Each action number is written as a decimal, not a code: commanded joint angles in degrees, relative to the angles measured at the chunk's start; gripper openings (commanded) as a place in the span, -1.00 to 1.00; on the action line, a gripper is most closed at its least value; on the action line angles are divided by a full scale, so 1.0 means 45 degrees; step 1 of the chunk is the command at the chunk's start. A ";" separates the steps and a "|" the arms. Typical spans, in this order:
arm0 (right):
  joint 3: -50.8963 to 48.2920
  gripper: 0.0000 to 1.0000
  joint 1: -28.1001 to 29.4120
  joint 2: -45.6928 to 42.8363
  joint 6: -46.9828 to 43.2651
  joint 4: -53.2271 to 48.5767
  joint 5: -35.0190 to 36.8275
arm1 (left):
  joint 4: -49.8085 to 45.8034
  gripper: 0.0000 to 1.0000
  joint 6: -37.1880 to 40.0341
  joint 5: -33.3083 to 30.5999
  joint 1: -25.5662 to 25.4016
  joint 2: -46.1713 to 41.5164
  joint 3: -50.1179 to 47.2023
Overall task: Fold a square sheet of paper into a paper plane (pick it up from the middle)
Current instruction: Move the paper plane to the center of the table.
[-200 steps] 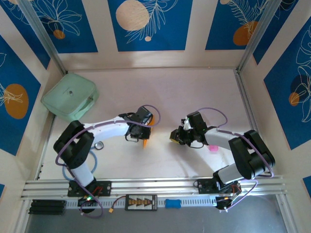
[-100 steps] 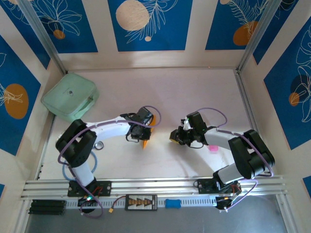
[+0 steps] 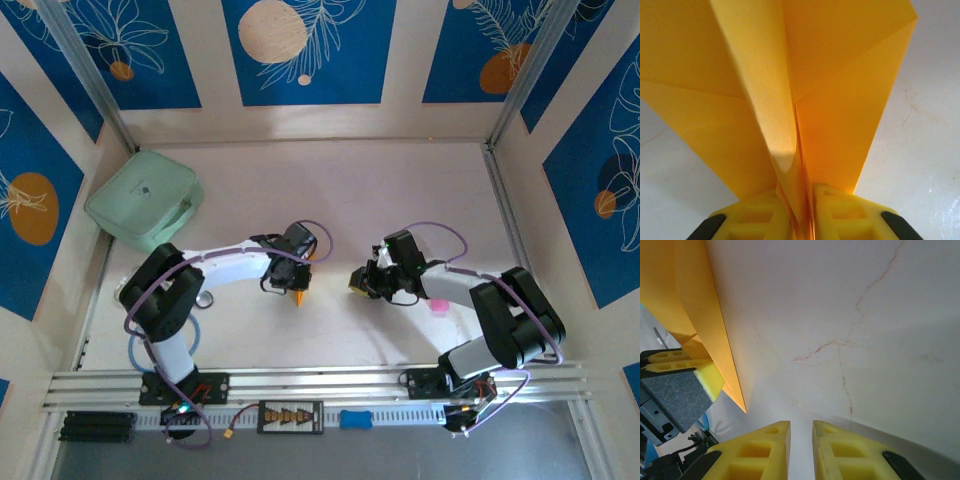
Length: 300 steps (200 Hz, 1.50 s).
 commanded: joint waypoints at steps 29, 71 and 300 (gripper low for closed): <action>0.0200 -0.59 0.0056 -0.0029 -0.0029 -0.0154 -0.0068 | -0.0422 -0.62 0.0263 -0.0108 -0.0197 0.0377 0.0509; 0.0101 -0.59 0.0032 -0.0148 -0.0029 -0.0126 -0.0054 | -0.1084 -0.61 0.0206 -0.0652 -0.0440 0.0865 0.0994; -0.0582 -0.57 -0.1620 -0.2922 -0.1079 -0.1743 -0.0535 | -0.2726 -0.16 -0.3472 -0.1918 -0.1149 0.1854 0.2965</action>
